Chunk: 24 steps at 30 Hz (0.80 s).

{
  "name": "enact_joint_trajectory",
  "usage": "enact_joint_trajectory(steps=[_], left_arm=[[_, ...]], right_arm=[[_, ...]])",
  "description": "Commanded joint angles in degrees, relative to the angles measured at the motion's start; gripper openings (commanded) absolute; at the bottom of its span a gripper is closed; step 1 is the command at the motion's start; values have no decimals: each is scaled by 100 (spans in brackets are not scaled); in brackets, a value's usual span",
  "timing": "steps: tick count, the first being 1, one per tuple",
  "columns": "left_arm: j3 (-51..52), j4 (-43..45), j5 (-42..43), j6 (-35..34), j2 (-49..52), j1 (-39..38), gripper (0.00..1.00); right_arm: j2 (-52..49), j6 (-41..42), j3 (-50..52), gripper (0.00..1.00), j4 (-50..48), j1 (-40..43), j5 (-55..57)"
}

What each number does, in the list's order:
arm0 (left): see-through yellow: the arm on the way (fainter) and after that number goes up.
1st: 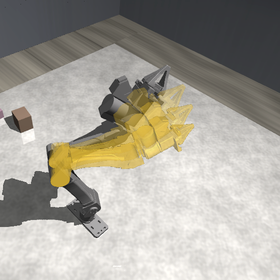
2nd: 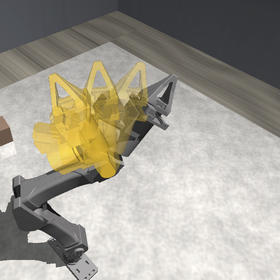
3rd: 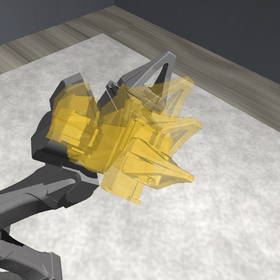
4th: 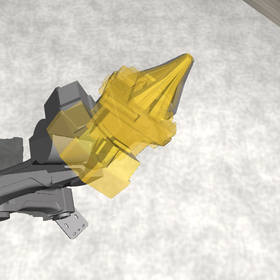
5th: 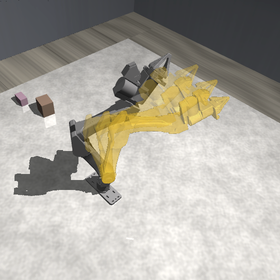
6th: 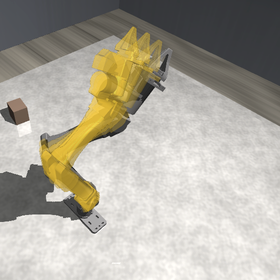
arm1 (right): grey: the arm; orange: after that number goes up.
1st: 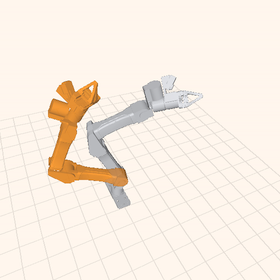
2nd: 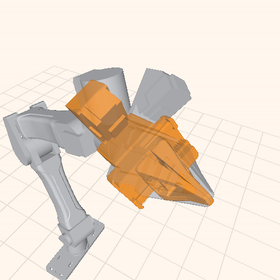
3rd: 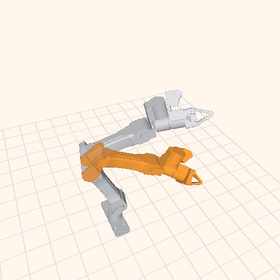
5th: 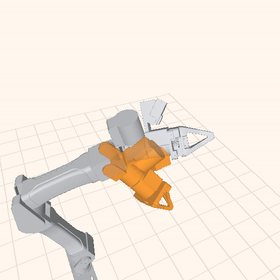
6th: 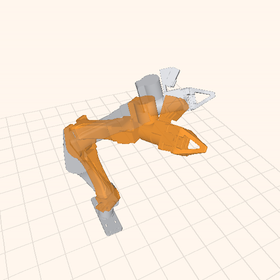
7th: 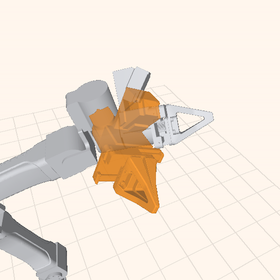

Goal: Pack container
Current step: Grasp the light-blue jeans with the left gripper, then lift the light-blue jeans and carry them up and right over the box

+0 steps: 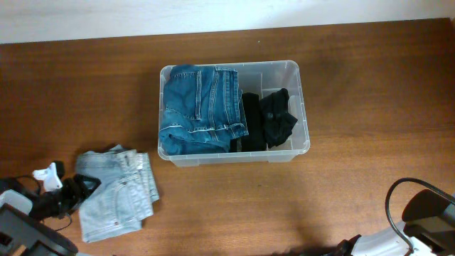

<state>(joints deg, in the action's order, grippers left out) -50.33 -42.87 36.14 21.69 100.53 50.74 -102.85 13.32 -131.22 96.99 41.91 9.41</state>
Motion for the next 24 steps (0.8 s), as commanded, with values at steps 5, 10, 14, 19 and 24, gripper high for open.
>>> enact_joint_trajectory(steps=[5,10,14,19,24], left_arm=[[144,-46,525,-256,304,-153,21],[144,-42,525,-476,304,-153,15],[142,42,522,-1211,304,-153,2],[15,170,662,-1377,302,-153,1],[-800,-151,809,-1631,299,-153,1]], right_arm=[[101,0,20,98,33,11,90],[101,0,20,98,33,11,90],[101,-2,20,98,33,11,90],[101,0,20,99,33,11,90],[101,-2,20,98,33,11,90]])
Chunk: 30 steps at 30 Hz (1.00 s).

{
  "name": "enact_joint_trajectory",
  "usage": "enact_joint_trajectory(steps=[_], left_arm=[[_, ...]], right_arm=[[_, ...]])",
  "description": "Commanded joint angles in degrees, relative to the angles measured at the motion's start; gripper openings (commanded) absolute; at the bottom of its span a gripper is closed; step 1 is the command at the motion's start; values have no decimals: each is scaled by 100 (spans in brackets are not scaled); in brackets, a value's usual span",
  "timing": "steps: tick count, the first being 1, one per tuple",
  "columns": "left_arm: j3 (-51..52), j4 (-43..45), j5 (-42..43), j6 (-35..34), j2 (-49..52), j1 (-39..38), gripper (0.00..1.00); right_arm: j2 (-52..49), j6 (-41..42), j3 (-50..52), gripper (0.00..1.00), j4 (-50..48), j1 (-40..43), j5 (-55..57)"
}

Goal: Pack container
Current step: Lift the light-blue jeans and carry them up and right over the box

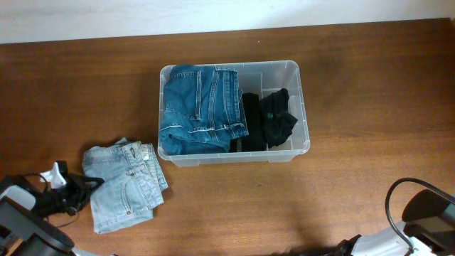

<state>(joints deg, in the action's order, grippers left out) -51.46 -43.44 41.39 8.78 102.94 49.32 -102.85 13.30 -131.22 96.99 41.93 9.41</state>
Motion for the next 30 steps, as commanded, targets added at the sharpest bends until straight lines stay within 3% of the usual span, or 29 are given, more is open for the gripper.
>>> enact_joint_trajectory(steps=[1,10,16,20,24,30], left_arm=[[-914,-219,339,-339,59,-22,1],[-3663,-1580,415,-503,57,-481,1],[-5425,-1561,706,-1255,57,-1425,1],[-6166,-782,678,-1823,57,-2326,1],[-6330,551,623,-2673,57,-3241,1],[-6330,1823,-321,-3574,166,-4581,1]], right_arm=[[101,2,20,98,33,9,90],[101,2,20,98,33,9,90],[101,2,20,98,33,9,90],[101,0,20,98,33,9,90],[101,2,20,98,33,9,90],[101,2,20,98,33,9,90]])
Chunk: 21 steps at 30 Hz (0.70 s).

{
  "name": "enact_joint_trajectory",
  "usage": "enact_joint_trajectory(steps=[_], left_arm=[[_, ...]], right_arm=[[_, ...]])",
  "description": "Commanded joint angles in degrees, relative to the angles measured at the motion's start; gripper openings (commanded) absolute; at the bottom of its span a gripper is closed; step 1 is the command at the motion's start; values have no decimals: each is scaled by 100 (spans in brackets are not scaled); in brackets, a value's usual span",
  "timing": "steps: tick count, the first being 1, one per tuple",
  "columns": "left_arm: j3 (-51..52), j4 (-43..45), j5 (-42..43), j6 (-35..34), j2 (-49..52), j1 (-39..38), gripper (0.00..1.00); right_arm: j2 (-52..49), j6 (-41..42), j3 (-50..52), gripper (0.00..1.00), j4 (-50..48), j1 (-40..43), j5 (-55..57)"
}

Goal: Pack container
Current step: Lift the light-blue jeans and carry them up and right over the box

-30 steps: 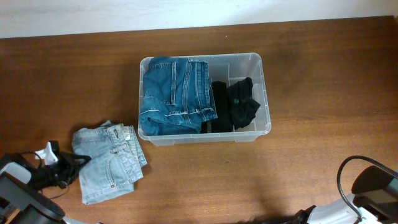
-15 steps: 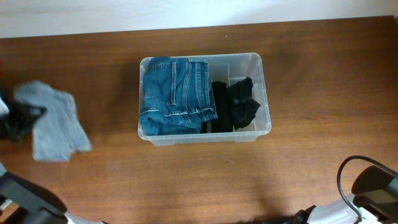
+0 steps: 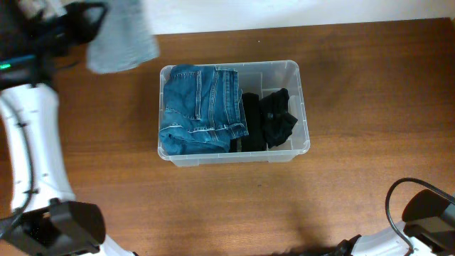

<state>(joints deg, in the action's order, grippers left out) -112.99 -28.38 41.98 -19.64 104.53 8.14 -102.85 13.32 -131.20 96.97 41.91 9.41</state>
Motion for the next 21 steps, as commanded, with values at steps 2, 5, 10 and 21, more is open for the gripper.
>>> enact_joint_trajectory(steps=[2,5,10,21], left_arm=[[-177,586,-634,-868,59,-887,1],[-177,837,-918,-1126,114,-1436,1],[-177,1244,-1104,-1794,133,-2020,1],[-157,717,-1139,-3222,380,-2894,1]], right_arm=[[101,-2,17,98,35,11,90],[101,-2,17,98,35,11,90],[101,0,17,98,35,11,90],[101,-2,17,98,35,11,90]])
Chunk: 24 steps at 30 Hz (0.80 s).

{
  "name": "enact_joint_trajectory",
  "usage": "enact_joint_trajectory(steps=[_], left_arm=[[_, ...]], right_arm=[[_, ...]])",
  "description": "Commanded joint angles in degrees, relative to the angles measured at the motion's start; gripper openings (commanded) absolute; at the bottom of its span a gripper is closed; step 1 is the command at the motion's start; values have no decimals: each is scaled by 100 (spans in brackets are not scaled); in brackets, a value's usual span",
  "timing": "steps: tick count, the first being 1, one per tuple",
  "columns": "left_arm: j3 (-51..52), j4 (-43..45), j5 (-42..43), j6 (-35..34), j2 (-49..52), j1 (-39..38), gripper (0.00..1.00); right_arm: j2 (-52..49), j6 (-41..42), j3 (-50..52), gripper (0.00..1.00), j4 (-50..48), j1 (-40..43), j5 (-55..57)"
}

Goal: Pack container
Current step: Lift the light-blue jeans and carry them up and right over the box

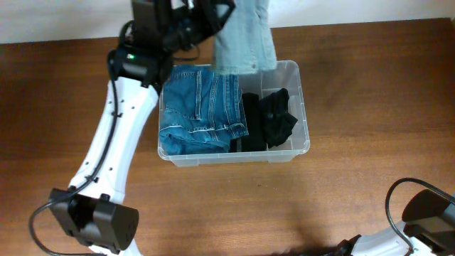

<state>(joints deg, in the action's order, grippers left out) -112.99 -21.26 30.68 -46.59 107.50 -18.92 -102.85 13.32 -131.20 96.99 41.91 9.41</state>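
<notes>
A clear plastic container (304,114) stands mid-table, holding folded dark blue jeans (199,110) on the left and black clothes (274,119) on the right. My left gripper (219,13) is raised over the container's back edge, shut on a pair of light blue jeans (245,39) that hang down above the back of the bin. The right arm's base (426,217) shows at the bottom right corner; its gripper is out of view.
The wooden table (370,78) surrounds the container. My left arm (117,135) stretches from the bottom left up across the table's left side to the container's back left corner.
My left gripper has moved right with the light blue jeans, from the far left corner of the table to above the container's back edge.
The light blue jeans lay on the table at the front left with my left gripper at them. They then shifted slightly right. Later they were held high at the back left corner, and now they hang above the container.
</notes>
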Motion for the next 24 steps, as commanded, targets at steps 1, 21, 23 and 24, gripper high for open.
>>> enact_joint_trajectory(steps=[1,21,23,24], left_arm=[[-157,-72,-11,-584,153,-240,1],[-157,-164,710,-1705,975,-1117,1],[-157,-487,734,-1703,975,-1145,1],[-157,-717,732,-1703,975,-1147,1]], right_arm=[[101,0,17,98,33,11,90],[101,0,17,98,33,11,90],[101,-2,17,98,33,11,90],[101,0,17,99,33,11,90]])
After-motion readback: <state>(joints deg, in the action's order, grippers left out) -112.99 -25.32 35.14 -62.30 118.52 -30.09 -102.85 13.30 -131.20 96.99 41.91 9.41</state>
